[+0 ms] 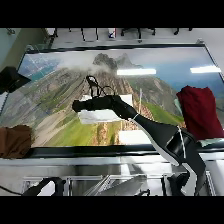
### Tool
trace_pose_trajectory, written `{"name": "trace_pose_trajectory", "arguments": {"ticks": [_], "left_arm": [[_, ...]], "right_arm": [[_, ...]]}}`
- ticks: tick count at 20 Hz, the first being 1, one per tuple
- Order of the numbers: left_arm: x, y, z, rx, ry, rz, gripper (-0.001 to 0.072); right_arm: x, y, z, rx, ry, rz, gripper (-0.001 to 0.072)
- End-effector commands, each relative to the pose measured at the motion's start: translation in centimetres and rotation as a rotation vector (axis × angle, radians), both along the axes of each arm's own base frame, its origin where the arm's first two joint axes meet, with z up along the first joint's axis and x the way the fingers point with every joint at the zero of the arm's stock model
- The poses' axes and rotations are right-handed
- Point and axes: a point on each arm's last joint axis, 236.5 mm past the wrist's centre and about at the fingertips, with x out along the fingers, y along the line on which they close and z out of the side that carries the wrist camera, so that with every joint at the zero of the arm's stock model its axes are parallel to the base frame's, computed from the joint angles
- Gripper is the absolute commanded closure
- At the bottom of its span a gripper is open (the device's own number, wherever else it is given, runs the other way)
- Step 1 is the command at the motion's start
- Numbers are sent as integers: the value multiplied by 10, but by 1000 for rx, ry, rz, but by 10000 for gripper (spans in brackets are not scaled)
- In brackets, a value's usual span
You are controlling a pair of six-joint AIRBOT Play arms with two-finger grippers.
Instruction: Fold the shirts.
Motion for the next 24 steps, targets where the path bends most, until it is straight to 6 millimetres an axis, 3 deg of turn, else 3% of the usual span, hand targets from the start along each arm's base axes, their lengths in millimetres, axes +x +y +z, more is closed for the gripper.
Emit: {"name": "trace_pose_trajectory", "arguments": {"ticks": [1,4,7,8,10,12,14,19,22,23,24], "left_arm": [[-22,3,-13,19,-34,27,693],[-36,-1,-23,18,-40,38,693],[-48,-5,-30,22,-35,32,693],[-51,-6,-30,22,-38,32,693],[-58,-9,-32,17,-42,32,693],[-63,-11,-35,15,-42,32,693],[-67,-12,-34,16,-48,33,693],[-70,-18,-33,-1,-45,19,693],[-70,-17,-33,-1,-44,19,693],[-70,-17,-33,-1,-44,19,693],[-70,-17,-33,-1,-45,19,693]], "right_arm": [[10,-39,-22,-89,90,21,12],[54,-164,15,-147,174,-56,11],[70,-293,21,-250,282,-167,11],[64,-325,15,-268,353,-185,11],[48,-359,-7,-279,469,-201,11],[35,-365,-39,-284,530,-188,12],[29,-348,-64,-236,558,-133,12],[39,-316,-101,-161,558,-105,18],[43,-299,-109,-131,558,-113,21],[43,-293,-112,-126,558,-112,103],[41,-287,-114,-124,563,-102,245]]}}
